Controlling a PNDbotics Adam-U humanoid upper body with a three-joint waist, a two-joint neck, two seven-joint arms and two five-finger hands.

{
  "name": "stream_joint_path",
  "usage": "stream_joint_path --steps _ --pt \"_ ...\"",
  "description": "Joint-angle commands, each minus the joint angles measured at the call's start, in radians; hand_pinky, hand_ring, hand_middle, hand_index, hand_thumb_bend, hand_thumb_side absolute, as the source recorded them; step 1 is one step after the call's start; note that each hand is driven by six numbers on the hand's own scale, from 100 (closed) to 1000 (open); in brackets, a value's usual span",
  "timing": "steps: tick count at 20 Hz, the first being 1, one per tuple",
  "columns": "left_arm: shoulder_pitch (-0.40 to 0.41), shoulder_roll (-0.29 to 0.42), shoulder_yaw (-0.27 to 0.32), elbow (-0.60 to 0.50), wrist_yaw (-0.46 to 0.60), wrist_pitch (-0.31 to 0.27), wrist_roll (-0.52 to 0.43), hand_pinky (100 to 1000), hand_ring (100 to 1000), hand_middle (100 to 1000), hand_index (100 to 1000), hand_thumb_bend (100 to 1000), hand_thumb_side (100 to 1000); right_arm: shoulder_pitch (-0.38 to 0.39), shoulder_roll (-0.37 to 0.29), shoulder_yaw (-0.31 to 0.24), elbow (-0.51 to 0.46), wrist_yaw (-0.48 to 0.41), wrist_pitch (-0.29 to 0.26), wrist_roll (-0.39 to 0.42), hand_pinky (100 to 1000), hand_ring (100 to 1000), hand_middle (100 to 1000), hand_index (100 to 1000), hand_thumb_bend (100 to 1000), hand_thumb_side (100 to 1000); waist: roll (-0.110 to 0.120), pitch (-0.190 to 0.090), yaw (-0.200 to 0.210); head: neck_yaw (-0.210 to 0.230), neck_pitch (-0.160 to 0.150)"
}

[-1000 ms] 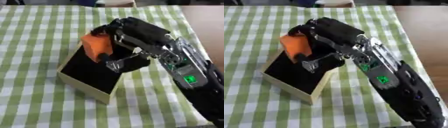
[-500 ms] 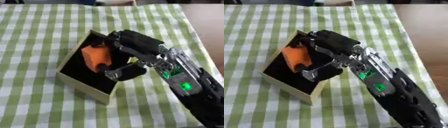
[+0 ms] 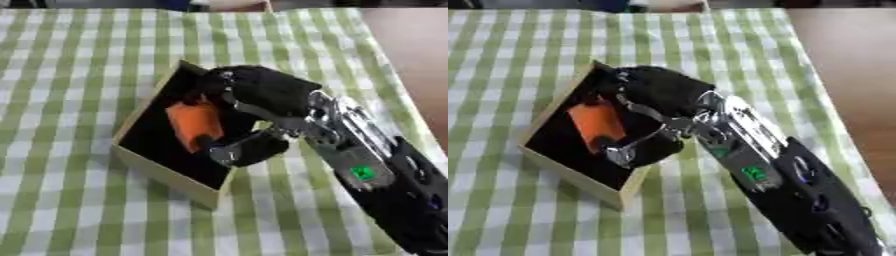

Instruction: Pick up objects on the table and place them in the box.

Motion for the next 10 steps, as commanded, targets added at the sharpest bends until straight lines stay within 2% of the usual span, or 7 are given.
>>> stream_joint_path --steps 1,6,10 --pt "-0.014 0.011 0.007 -0.016 0.004 -0.001 -0.001 755 701 748 752 426 612 -0.019 -0.007 -0.016 -0.018 0.039 -0.022 0.031 908 951 841 871 249 570 0.005 -0.02 -0.001 -0.003 -0.009" --pt "-0.014 0.011 0.008 -0.016 0.005 -0.002 0.0 755 701 748 752 427 611 -0.023 -0.006 -0.023 -0.022 0.051 -0.033 0.07 924 967 854 880 279 599 0.005 -0.025 -0.002 -0.005 -0.013" --pt "-0.013 0.011 0.008 -0.016 0.005 -0.001 0.0 755 700 748 752 427 610 -0.026 -0.005 -0.034 -0.035 0.047 -0.031 0.069 914 957 847 874 264 597 0.005 -0.029 -0.002 -0.003 -0.016"
